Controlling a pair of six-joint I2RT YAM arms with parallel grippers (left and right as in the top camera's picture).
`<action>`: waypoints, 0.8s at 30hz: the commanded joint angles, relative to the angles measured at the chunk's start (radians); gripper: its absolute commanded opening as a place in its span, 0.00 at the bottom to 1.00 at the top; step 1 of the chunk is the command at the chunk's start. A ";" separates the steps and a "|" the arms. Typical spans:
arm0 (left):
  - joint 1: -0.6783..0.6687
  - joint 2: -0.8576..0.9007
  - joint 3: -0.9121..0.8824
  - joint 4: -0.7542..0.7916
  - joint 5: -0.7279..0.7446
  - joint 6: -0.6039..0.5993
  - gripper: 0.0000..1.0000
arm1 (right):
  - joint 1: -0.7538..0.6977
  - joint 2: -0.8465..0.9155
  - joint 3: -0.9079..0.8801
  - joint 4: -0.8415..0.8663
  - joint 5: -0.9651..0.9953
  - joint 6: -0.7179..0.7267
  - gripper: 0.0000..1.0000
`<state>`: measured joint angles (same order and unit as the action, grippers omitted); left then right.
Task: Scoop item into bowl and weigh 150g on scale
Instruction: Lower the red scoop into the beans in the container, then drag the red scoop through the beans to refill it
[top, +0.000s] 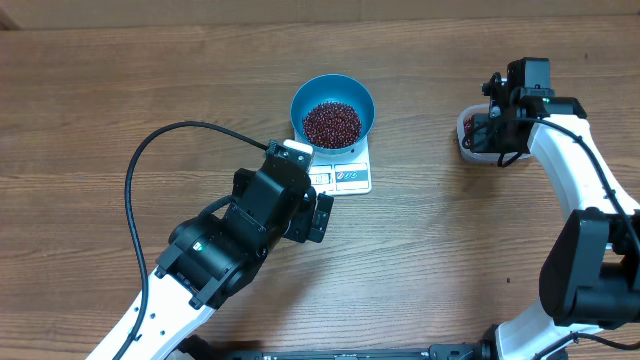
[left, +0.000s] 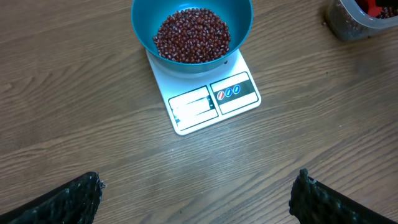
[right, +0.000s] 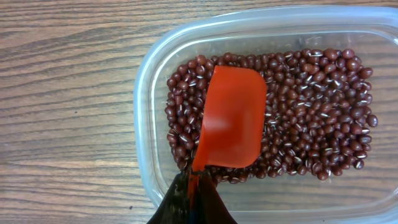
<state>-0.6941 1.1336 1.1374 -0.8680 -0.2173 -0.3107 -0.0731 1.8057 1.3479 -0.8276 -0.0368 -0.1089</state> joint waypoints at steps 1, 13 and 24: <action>0.000 0.005 -0.002 0.004 0.005 0.019 1.00 | -0.003 0.021 -0.008 0.000 -0.057 -0.004 0.04; 0.000 0.005 -0.002 0.004 0.005 0.019 0.99 | -0.093 0.021 -0.008 0.004 -0.240 -0.004 0.04; 0.000 0.005 -0.002 0.004 0.005 0.019 0.99 | -0.113 0.066 -0.008 0.006 -0.258 -0.005 0.04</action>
<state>-0.6941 1.1336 1.1374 -0.8677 -0.2173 -0.3107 -0.1833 1.8275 1.3479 -0.8230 -0.2611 -0.1085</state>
